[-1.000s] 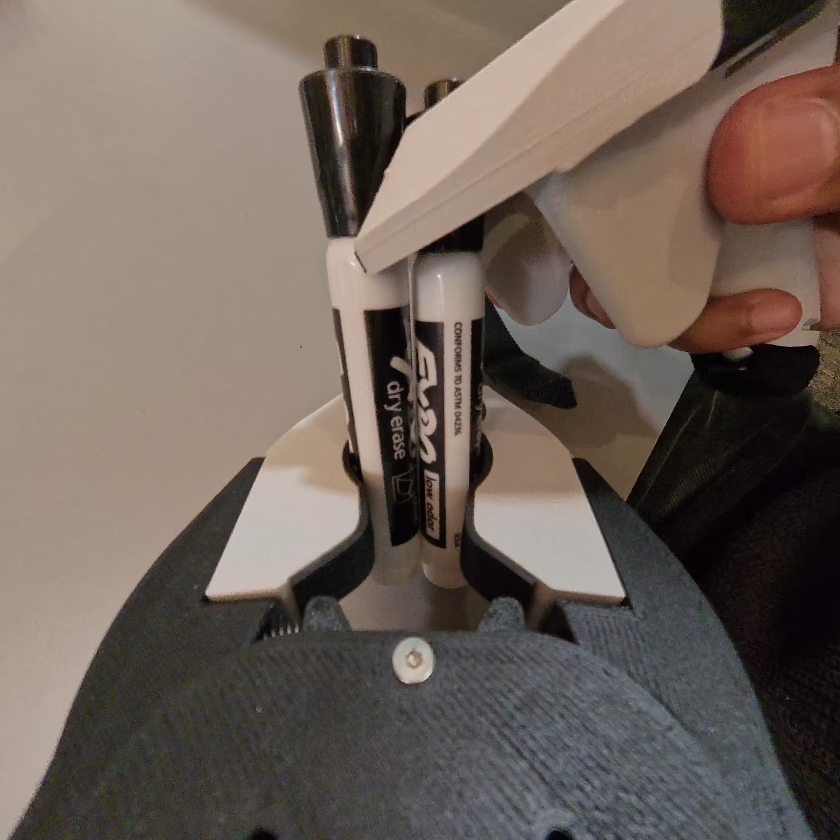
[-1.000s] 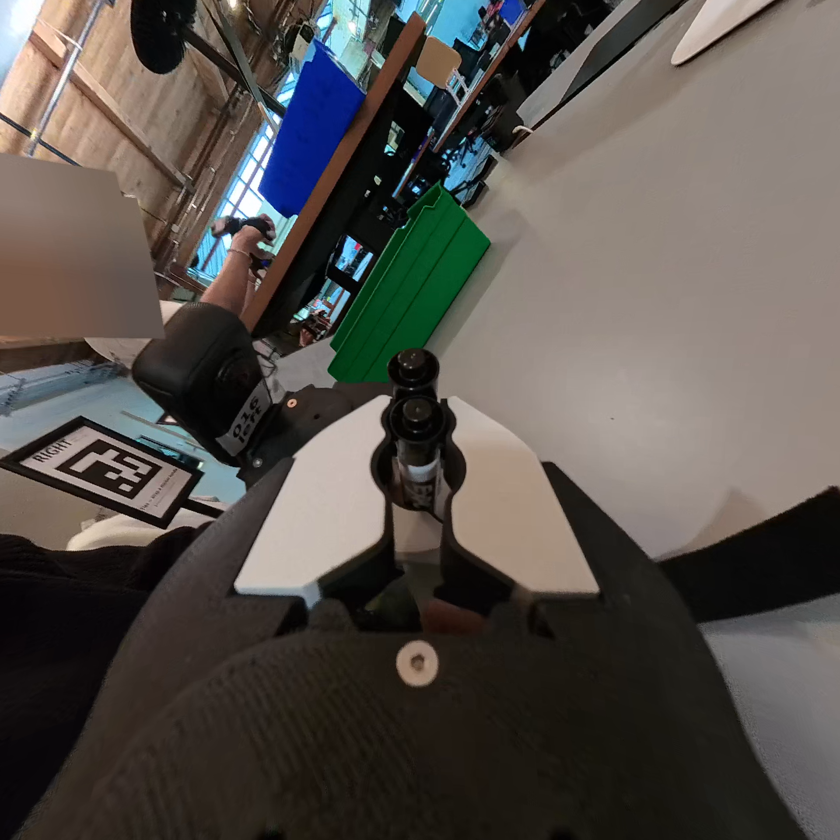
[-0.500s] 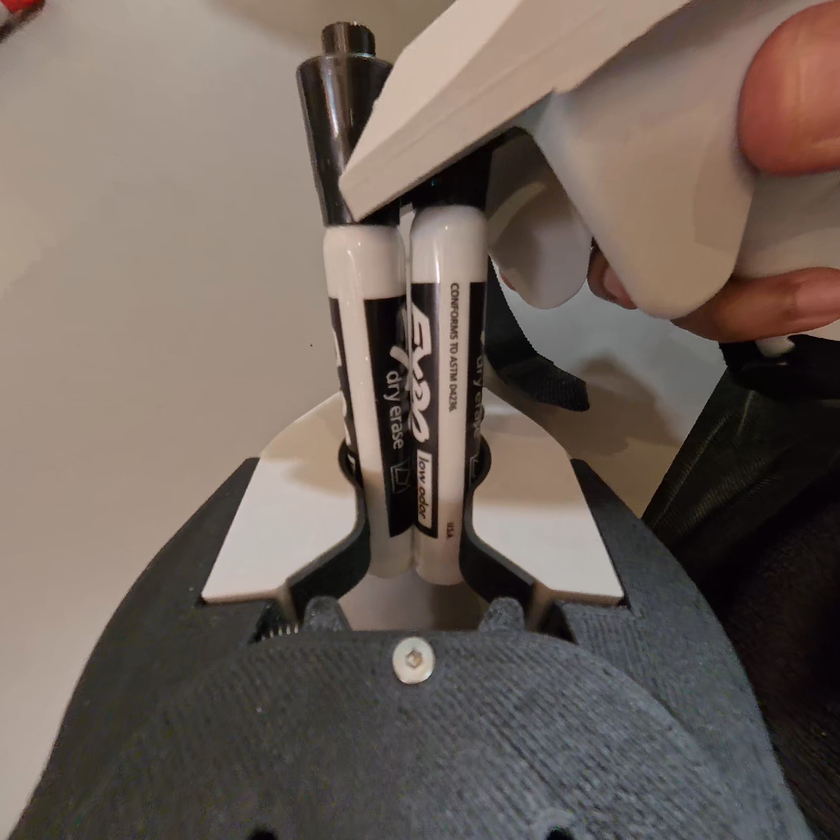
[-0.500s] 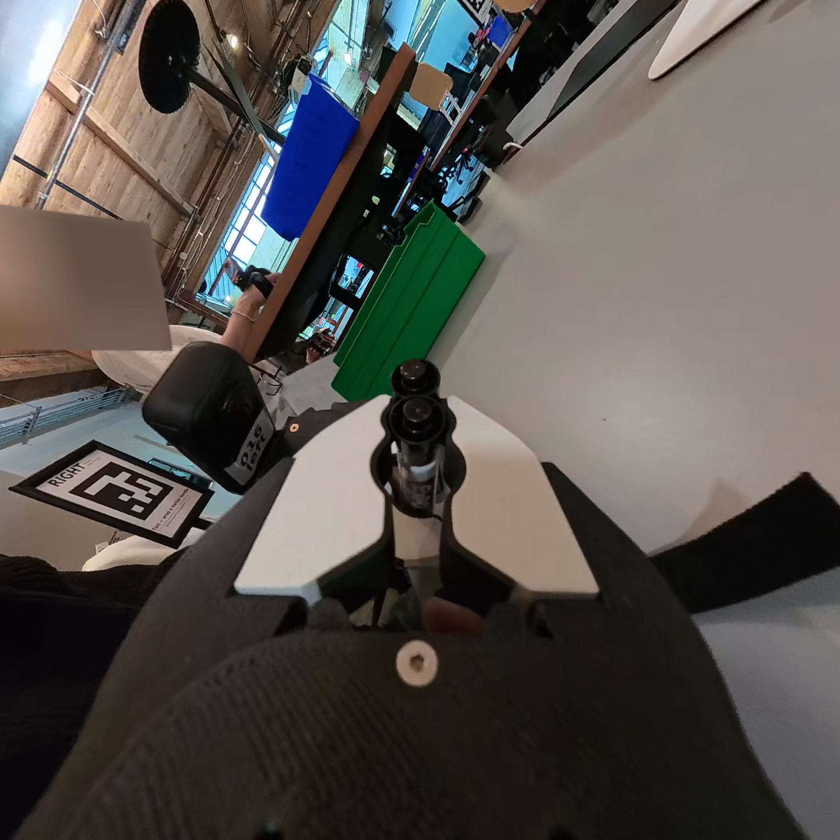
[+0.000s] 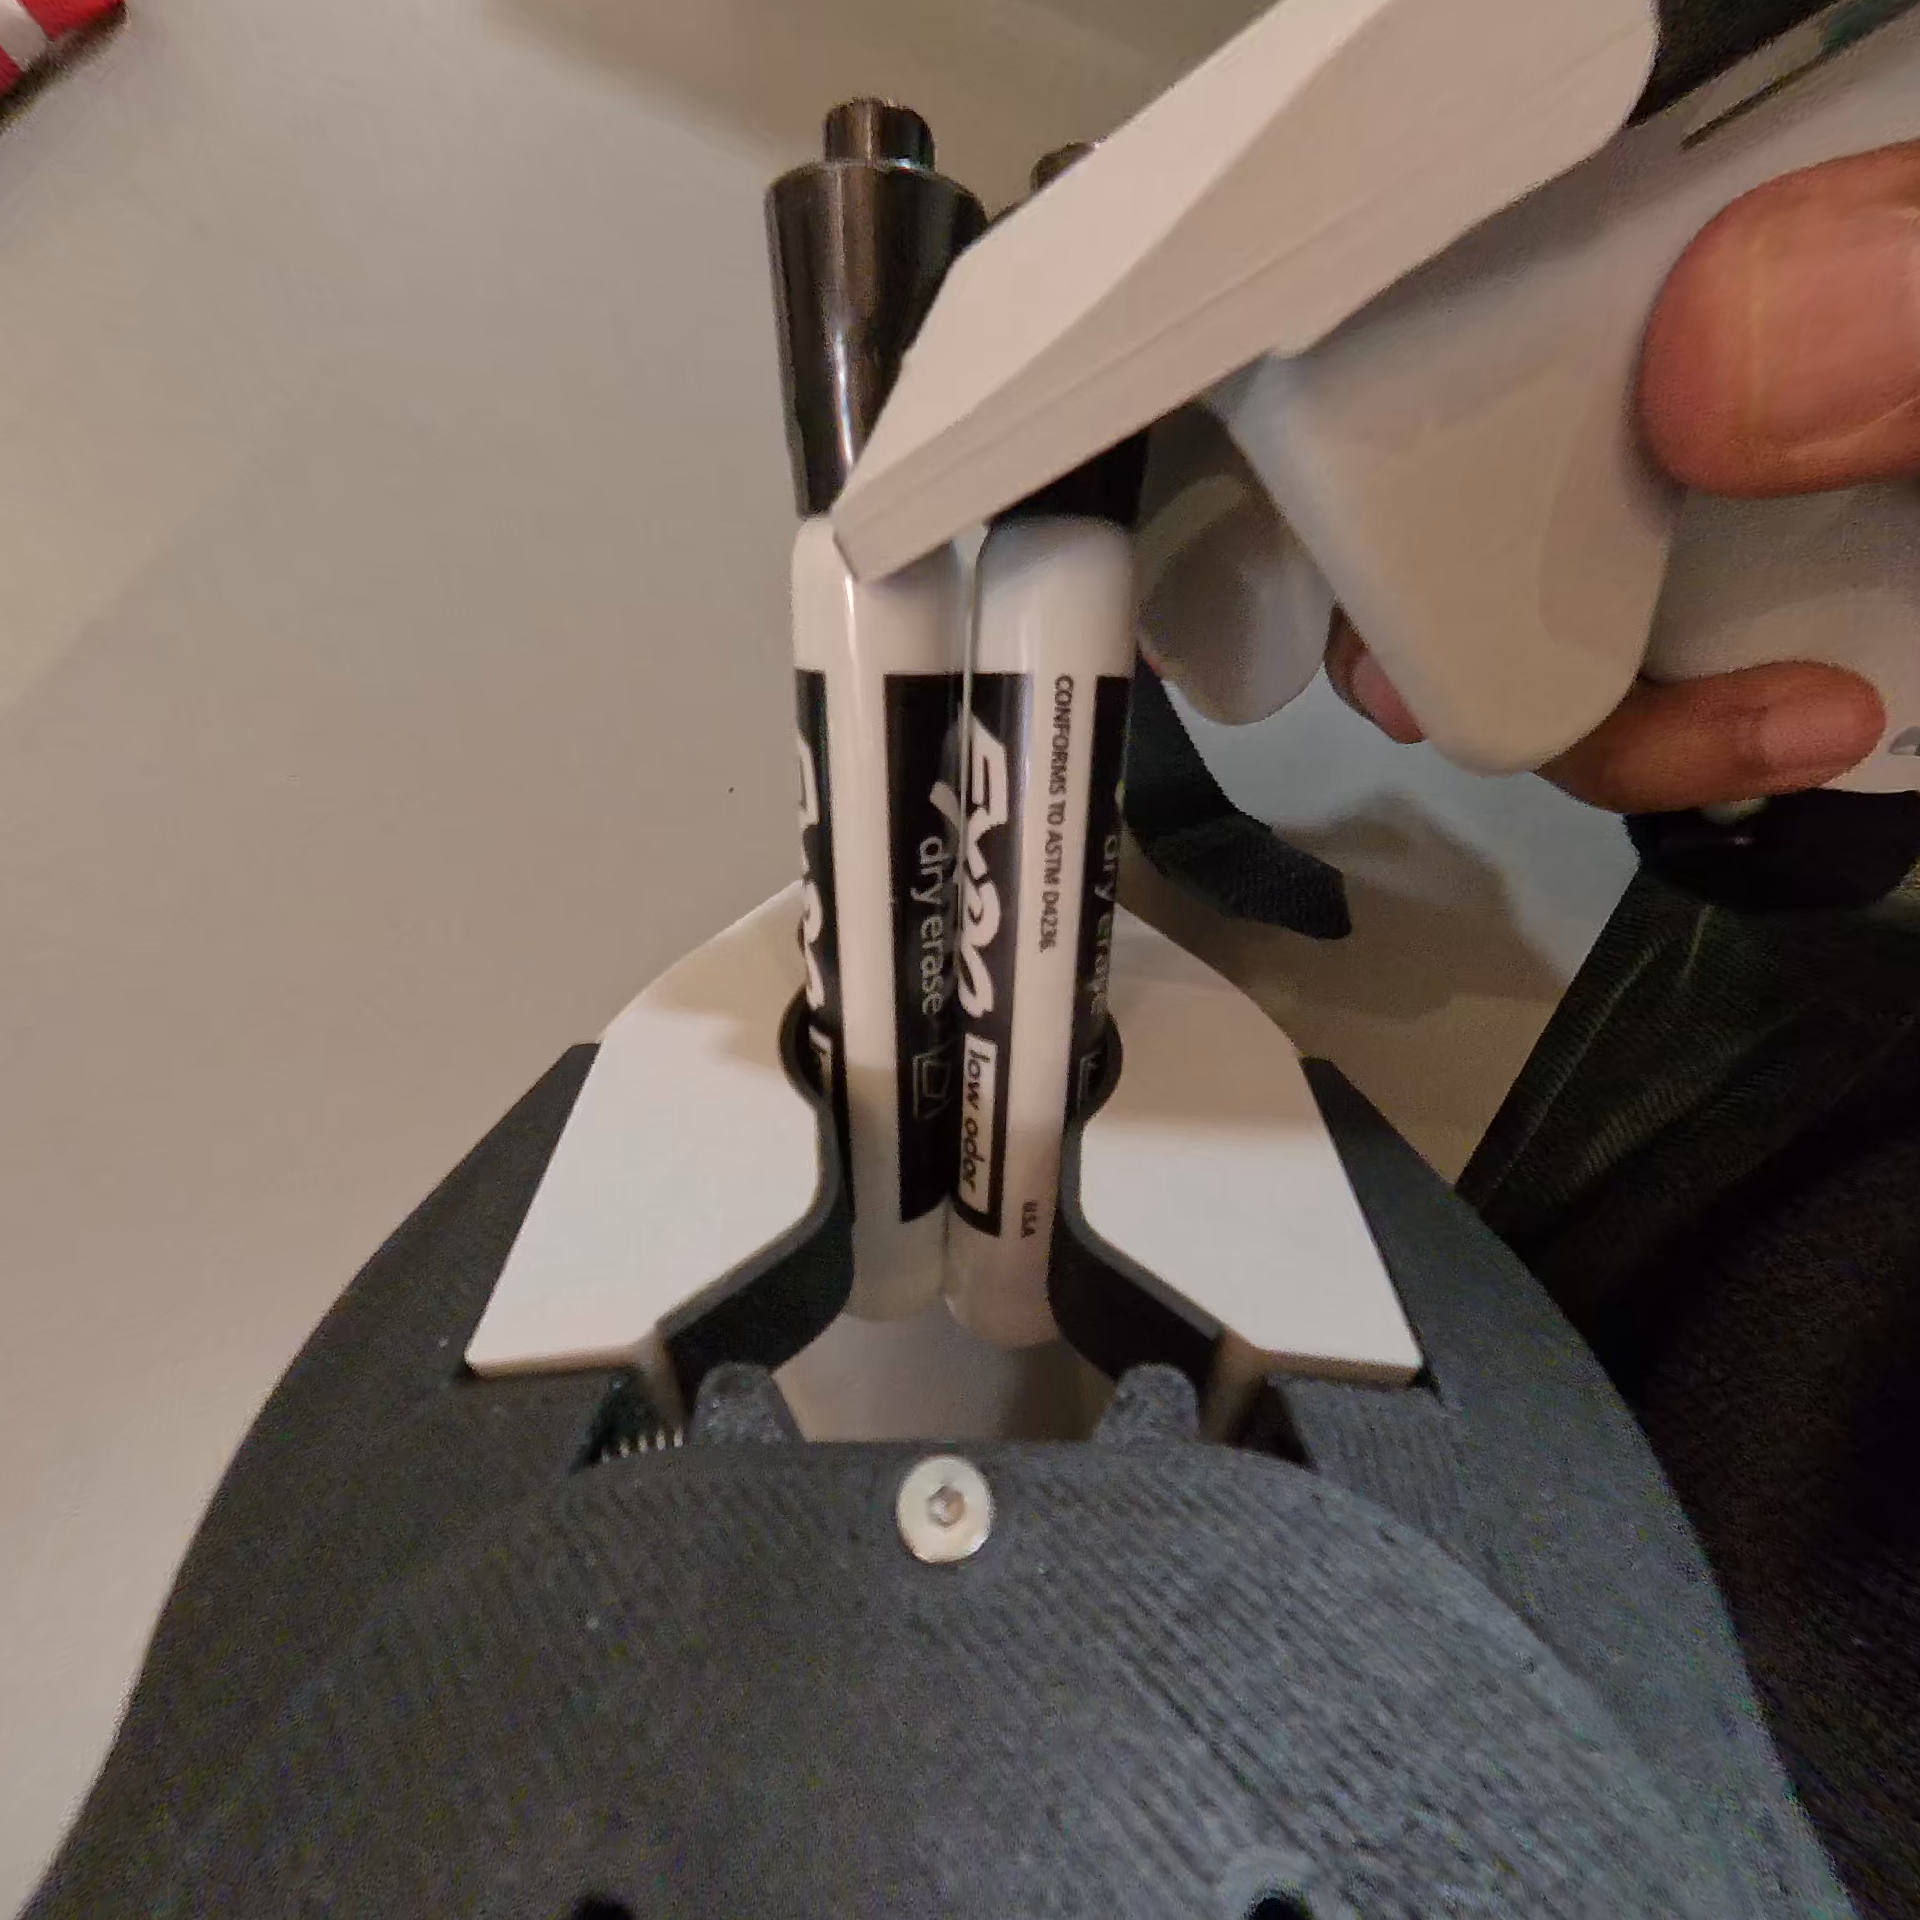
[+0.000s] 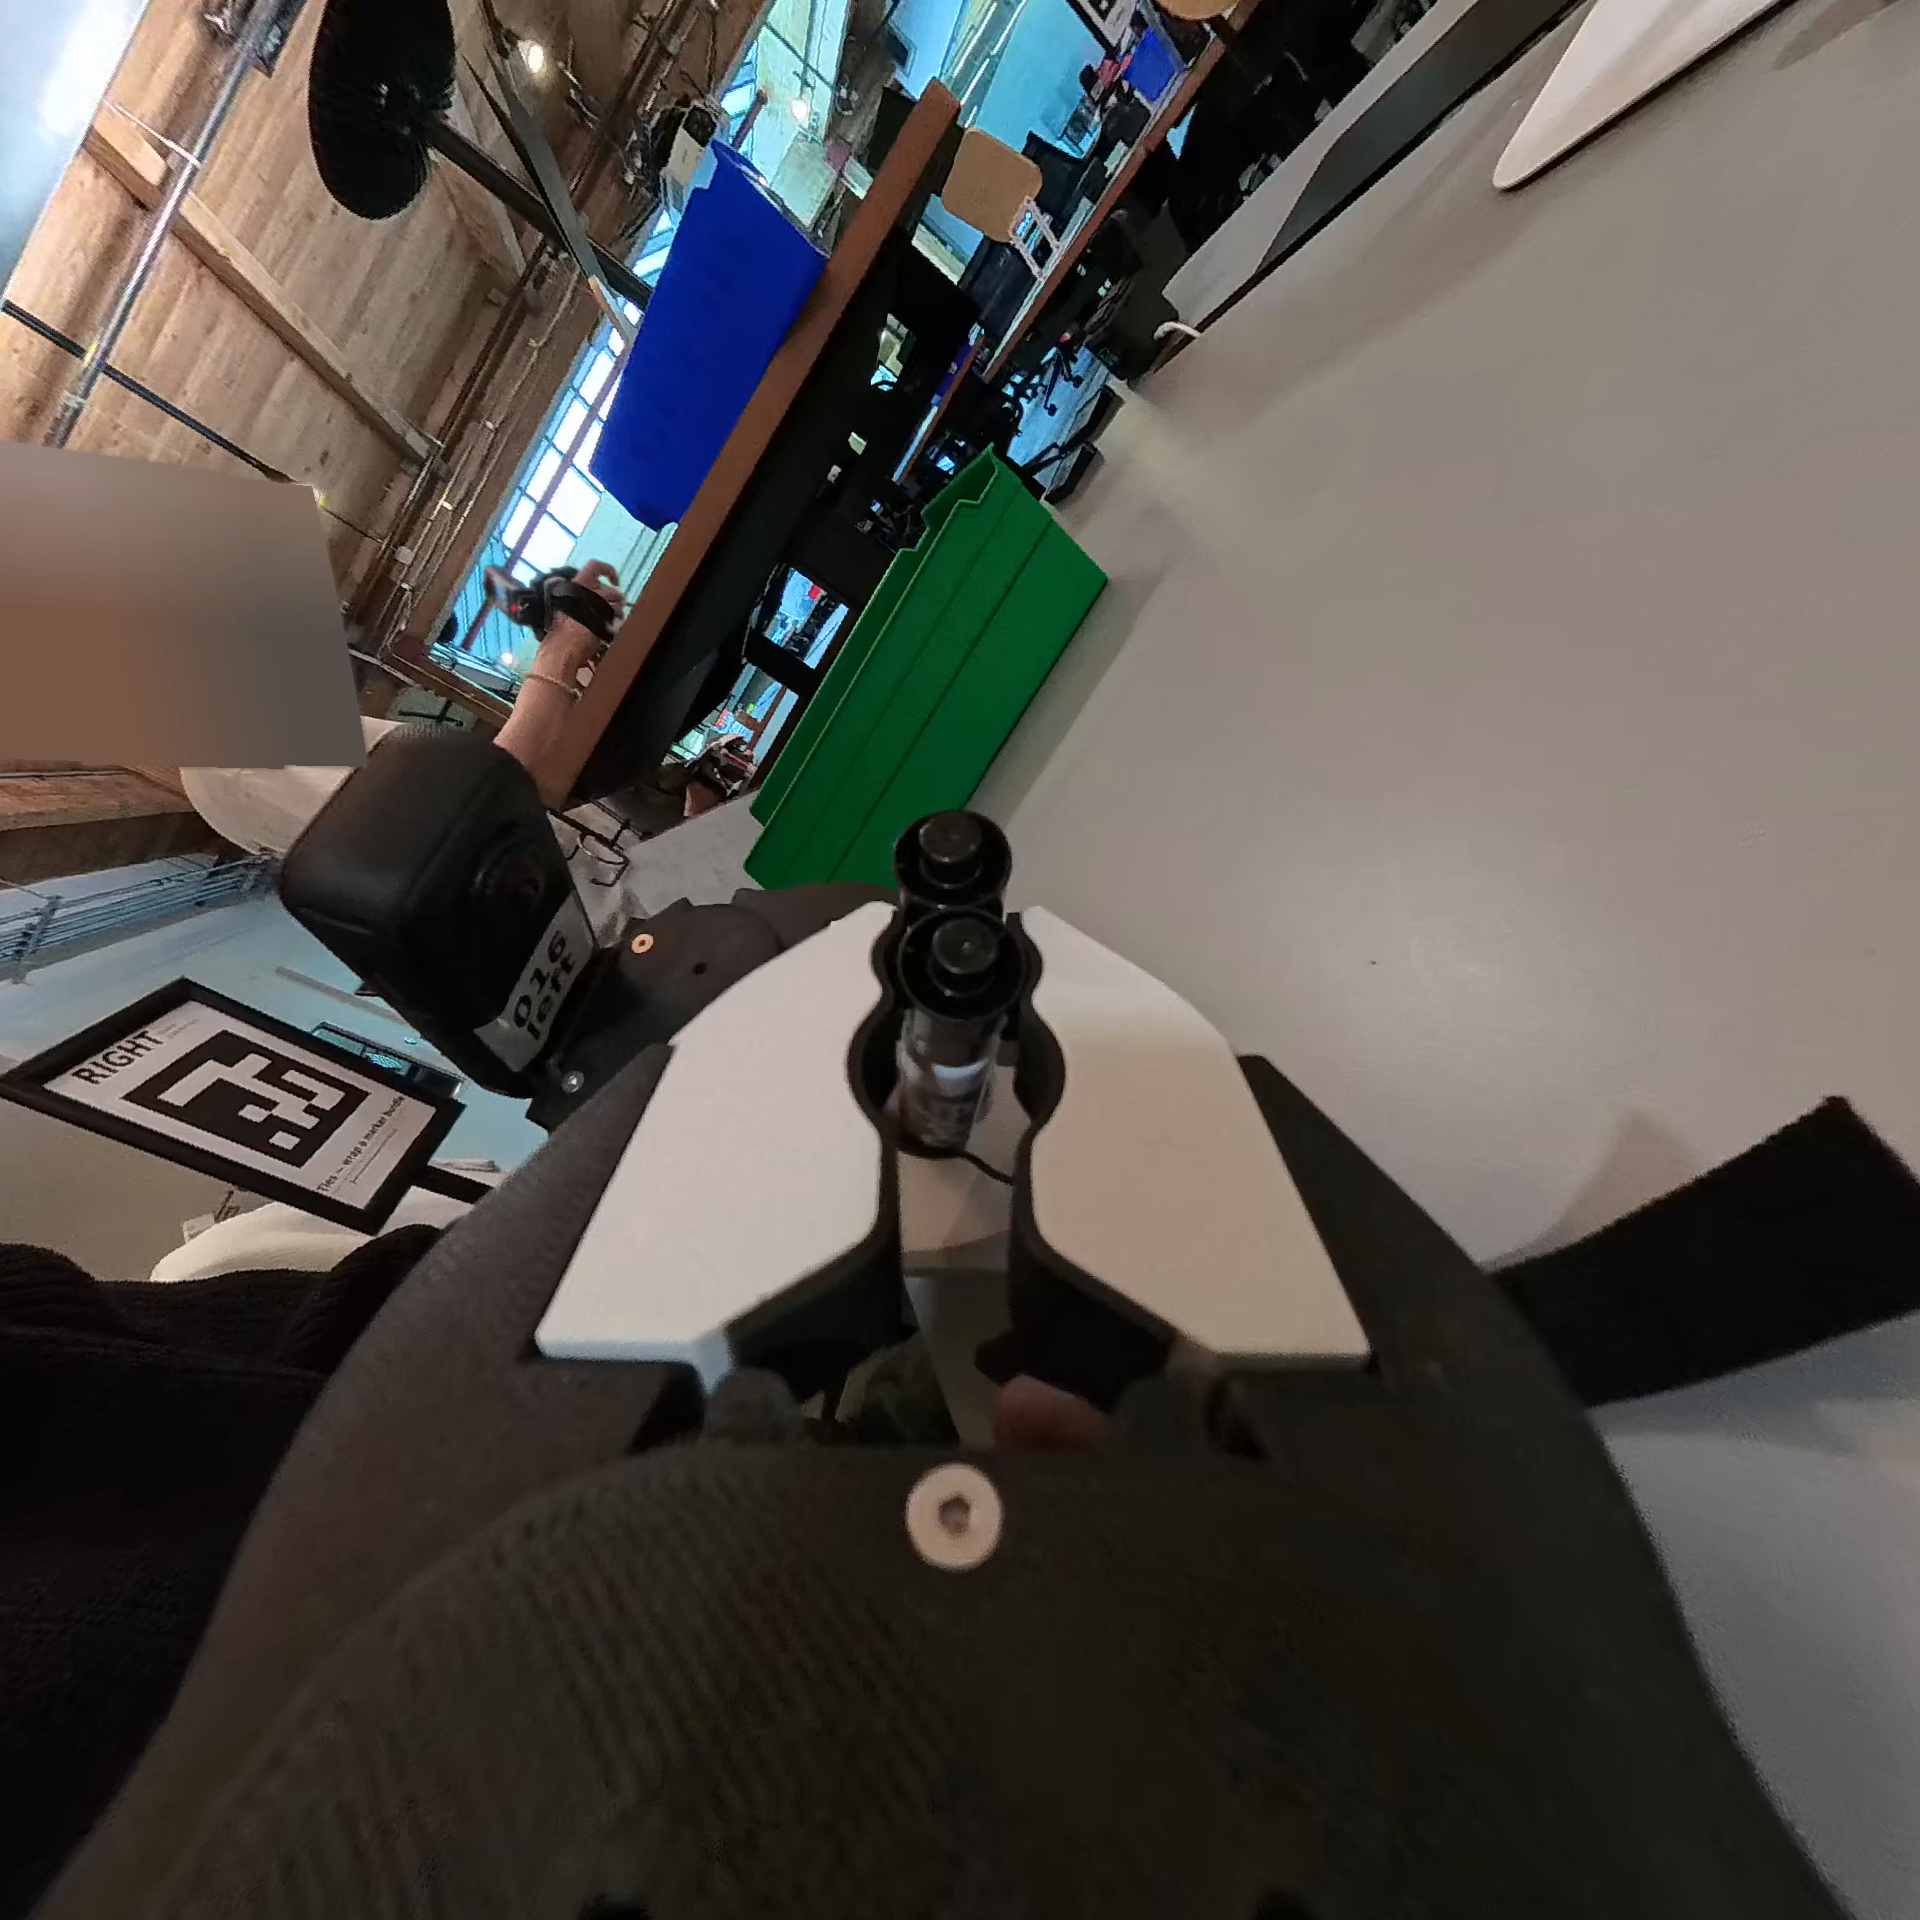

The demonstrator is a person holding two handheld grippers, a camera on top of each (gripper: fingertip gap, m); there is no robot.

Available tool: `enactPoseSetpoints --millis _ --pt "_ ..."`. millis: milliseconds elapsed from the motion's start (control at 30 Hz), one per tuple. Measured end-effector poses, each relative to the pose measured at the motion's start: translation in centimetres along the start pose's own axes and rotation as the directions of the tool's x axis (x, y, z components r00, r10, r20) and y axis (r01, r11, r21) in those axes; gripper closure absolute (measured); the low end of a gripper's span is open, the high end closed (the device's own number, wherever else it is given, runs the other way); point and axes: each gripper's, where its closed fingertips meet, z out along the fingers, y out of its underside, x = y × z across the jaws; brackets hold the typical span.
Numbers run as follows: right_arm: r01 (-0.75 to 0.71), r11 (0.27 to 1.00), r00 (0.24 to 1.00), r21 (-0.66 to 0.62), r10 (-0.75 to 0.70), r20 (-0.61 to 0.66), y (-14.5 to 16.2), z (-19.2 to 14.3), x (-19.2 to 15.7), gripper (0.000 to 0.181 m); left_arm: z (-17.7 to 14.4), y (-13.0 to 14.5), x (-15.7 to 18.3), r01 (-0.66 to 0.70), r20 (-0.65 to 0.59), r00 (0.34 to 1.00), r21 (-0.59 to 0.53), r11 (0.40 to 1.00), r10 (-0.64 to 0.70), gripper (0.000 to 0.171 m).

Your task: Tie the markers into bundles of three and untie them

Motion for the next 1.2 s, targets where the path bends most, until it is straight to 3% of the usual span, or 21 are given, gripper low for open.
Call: enactPoseSetpoints --millis 500,800,1200 --pt "-0.013 1.000 1.000 -0.026 0.013 0.024 0.1 0.1 -0.3 0.165 0.2 -0.1 0.6 -0.018 0.002 1.000 0.028 0.999 0.018 0.124" --pt "0.051 0.998 0.999 -0.039 -0.051 0.017 0.3 0.3 -0.9 0.165 0.3 -0.1 1.3 0.131 -0.127 0.984 0.022 0.991 -0.127 0.120" --pt "0.069 0.997 0.996 -0.038 -0.072 -0.057 0.9 0.5 -0.7 0.165 0.4 -0.1 0.6 0.004 -0.003 1.000 0.026 1.000 -0.004 0.124"
